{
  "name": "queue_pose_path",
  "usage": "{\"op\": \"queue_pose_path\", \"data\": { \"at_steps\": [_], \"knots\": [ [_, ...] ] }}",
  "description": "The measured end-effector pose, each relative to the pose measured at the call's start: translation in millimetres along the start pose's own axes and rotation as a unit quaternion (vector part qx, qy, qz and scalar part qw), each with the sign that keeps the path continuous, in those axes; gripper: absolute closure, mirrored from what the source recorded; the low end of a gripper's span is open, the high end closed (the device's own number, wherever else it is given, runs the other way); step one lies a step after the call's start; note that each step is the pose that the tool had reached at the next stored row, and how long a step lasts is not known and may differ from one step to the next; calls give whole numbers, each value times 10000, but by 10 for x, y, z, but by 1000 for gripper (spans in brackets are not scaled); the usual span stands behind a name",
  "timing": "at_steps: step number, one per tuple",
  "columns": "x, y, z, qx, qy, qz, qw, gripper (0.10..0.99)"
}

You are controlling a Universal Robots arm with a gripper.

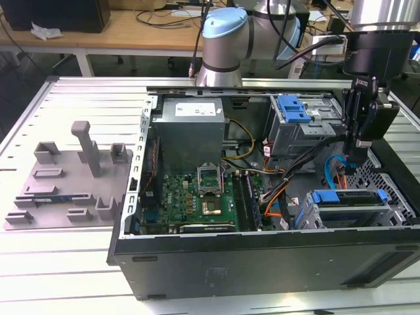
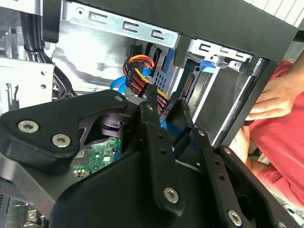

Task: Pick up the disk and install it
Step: 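Insert the first disk wire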

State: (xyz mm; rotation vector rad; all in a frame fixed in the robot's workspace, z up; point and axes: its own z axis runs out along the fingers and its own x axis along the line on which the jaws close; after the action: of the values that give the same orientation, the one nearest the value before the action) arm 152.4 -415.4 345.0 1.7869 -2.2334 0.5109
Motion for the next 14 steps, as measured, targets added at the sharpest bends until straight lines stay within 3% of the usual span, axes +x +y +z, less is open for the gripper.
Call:
{"op": "queue_pose_path", "data": {
  "at_steps": [3,6,14],
  "knots": [
    [0,0,0,14,-1,-31,10000,753],
    [0,1,1,20,-1,-45,10000,918],
    [5,1,4,20,-3,-46,10000,918]
  ]
}}
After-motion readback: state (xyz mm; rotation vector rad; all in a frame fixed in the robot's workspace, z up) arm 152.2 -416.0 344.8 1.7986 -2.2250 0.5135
